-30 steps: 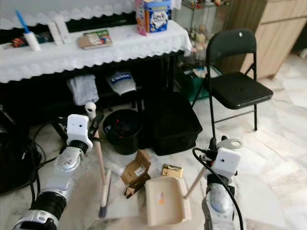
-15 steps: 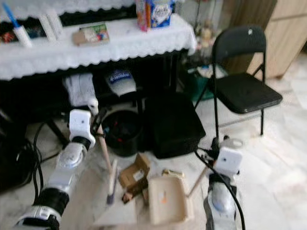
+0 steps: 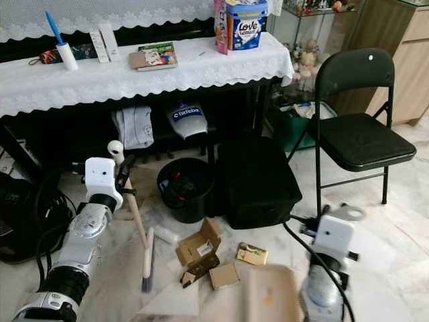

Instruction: Sweep floor

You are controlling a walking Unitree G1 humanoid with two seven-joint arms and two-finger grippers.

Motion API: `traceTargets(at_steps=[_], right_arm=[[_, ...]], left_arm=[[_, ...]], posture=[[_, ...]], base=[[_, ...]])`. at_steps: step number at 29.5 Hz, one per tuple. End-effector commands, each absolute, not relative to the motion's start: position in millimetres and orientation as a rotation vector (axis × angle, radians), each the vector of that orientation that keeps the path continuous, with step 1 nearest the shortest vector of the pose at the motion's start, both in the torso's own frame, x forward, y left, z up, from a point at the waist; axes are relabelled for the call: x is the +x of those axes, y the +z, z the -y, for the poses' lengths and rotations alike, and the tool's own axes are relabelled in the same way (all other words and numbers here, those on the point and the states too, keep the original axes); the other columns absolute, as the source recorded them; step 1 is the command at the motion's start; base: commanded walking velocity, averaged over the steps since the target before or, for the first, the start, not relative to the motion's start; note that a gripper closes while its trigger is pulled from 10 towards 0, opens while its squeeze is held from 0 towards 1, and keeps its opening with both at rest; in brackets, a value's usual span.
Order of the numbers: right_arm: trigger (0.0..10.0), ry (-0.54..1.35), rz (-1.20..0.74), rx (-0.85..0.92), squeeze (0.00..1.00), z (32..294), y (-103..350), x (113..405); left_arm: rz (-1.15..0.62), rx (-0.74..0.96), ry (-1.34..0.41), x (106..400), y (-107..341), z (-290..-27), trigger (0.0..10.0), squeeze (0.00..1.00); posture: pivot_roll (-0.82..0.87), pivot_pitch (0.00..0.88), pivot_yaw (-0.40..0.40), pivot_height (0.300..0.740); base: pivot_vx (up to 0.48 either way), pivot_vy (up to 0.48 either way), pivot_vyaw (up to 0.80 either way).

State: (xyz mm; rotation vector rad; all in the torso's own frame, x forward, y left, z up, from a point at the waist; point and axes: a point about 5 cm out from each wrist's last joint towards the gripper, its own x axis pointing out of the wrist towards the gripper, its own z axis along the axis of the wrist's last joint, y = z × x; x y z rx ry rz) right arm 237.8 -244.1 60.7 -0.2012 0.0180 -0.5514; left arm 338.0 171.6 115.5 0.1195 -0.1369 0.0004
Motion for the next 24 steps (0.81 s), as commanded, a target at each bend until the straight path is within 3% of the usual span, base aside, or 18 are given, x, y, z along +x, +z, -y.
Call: traceTargets(at_steps=[1, 24], right_arm=[[10.0, -0.546, -0.004, -0.2, 0.0, 242.6, 62.7, 239.8], [10.0, -0.446, -0.039, -0.331, 0.0, 247.7, 50.5, 249.1]], left_arm=[[0.183, 0.126, 0.011, 340.1, 125.5, -173.3, 10.0, 0.0], [0.106, 0.133, 0.052, 335.4, 106.3, -188.2, 10.0, 0.0]], posture=[[-0.16, 0.019, 0.044, 0.74], [-0.15, 0.014, 0.044, 0.74]], base=[[0.0, 0.0, 0.0], [0.0, 0.0, 0.0]])
